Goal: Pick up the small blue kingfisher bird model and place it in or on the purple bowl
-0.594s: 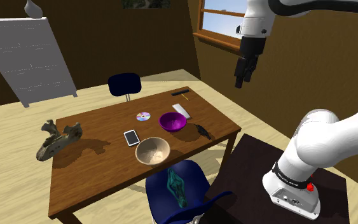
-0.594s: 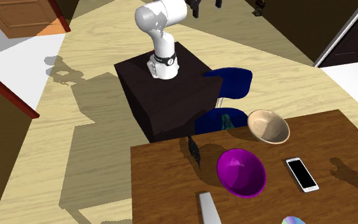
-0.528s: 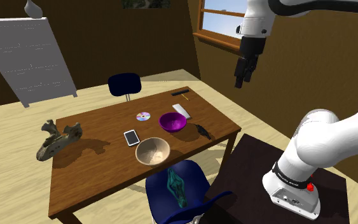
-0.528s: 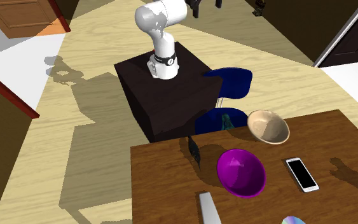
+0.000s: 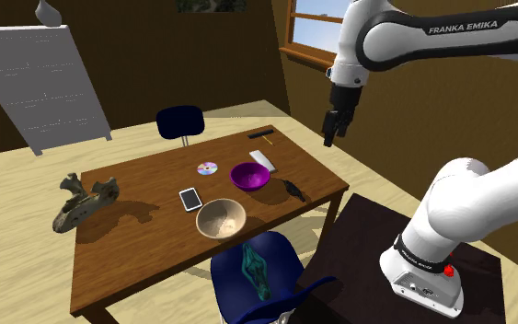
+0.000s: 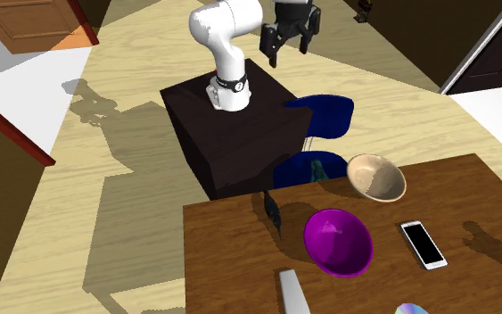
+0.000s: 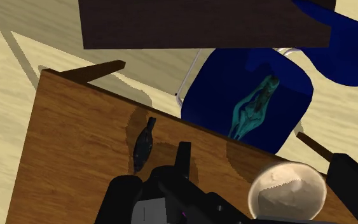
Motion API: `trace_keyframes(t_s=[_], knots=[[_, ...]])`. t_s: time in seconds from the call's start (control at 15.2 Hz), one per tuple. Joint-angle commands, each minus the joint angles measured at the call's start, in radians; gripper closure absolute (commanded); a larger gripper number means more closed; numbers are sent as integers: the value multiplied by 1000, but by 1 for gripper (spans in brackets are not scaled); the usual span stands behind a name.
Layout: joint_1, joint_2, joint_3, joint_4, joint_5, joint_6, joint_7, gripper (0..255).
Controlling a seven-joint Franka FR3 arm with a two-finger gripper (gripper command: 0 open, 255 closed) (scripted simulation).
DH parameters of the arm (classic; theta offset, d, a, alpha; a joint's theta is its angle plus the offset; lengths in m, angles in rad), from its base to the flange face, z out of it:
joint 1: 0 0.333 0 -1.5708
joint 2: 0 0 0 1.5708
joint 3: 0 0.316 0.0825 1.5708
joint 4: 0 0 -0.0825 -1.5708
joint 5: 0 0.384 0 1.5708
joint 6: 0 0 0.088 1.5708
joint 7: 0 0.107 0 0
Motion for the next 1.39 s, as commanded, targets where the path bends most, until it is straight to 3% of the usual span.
trace_keyframes(t_s=[0.0, 0.66, 1.32], knots=[[-8, 34, -7, -38, -9, 80, -9, 0], [-41, 316, -47, -134, -35, 488, -50, 0], [-57, 722, -92, -69, -1, 857, -117, 0]])
